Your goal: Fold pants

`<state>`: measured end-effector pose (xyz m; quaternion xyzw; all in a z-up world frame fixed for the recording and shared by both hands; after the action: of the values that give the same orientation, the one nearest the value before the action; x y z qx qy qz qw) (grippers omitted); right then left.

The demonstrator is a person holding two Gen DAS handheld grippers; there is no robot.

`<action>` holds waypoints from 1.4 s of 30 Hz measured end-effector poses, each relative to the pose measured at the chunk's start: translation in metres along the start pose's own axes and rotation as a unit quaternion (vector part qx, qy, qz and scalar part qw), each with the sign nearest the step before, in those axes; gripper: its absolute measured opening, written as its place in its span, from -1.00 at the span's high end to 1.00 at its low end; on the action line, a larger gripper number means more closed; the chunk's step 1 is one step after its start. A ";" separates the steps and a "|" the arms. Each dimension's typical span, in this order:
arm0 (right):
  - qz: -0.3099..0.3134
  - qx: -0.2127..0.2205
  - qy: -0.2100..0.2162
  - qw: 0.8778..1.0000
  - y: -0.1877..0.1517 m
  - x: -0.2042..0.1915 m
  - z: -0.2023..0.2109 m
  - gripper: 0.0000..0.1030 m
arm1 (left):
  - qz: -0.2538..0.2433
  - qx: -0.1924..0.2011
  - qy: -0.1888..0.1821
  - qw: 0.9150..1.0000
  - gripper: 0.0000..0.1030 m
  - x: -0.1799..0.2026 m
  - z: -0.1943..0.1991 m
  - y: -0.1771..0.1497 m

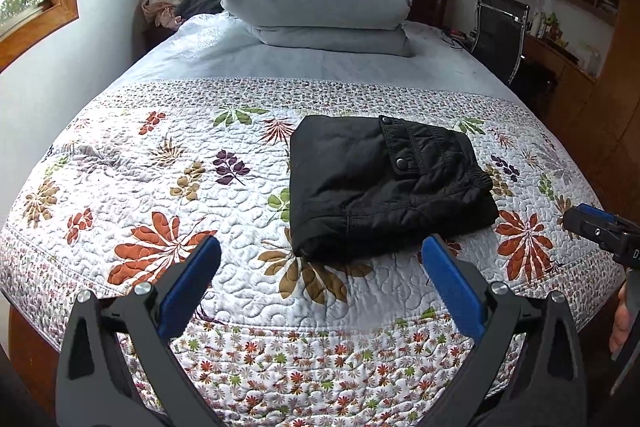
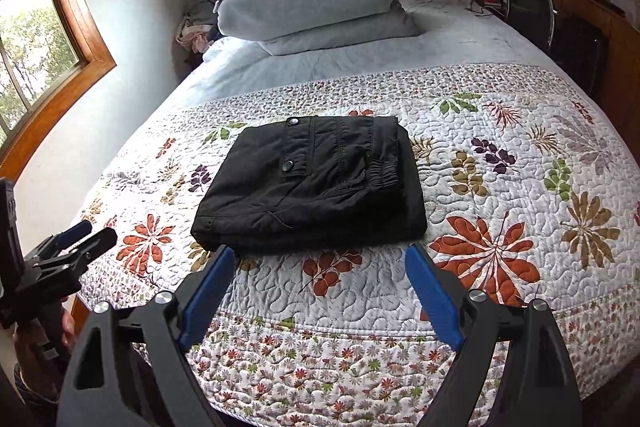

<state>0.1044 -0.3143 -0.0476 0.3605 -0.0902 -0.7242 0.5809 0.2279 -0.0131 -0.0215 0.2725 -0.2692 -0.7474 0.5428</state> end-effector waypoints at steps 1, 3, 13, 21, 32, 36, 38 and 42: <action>0.001 0.001 0.000 1.000 -0.001 -0.002 0.002 -0.71 | 0.001 0.001 0.002 1.000 -0.95 0.000 0.003 0.000; 0.005 0.004 -0.001 1.000 -0.001 -0.006 0.005 -0.71 | 0.005 0.002 0.002 1.000 -0.95 0.000 0.009 0.001; 0.014 0.015 -0.028 0.999 -0.008 -0.014 0.014 -0.72 | -0.006 0.015 0.011 1.000 -0.95 0.005 0.032 0.005; 0.008 0.017 -0.029 0.999 -0.009 -0.013 0.019 -0.74 | -0.020 0.019 0.006 1.000 -0.95 0.012 0.040 0.005; 0.006 0.017 -0.032 0.999 -0.009 -0.015 0.018 -0.80 | -0.024 0.022 0.019 0.999 -0.95 0.013 0.043 0.005; 0.004 0.015 -0.035 0.999 -0.010 -0.015 0.016 -0.82 | -0.021 0.017 0.023 0.999 -0.95 0.009 0.041 0.004; 0.004 0.016 -0.037 0.999 -0.010 -0.015 0.016 -0.84 | -0.020 0.017 0.023 0.999 -0.95 0.008 0.040 0.003; 0.006 0.016 -0.038 0.999 -0.011 -0.016 0.015 -0.85 | -0.020 0.017 0.021 0.999 -0.95 0.008 0.039 0.003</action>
<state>0.0875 -0.3010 -0.0357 0.3417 -0.1262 -0.7325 0.5751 0.2007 -0.0178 0.0076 0.3023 -0.2652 -0.7476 0.5285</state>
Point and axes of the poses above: each gripper's, at about its wrist camera, not at the fingertips, and z roughly against the way its jaws point, x to its right, y to its top, the point moved 3 cm from there along -z, roughly the way its jaws point, and after that the axes turned 15 degrees about -z, right-handed, at the moved point
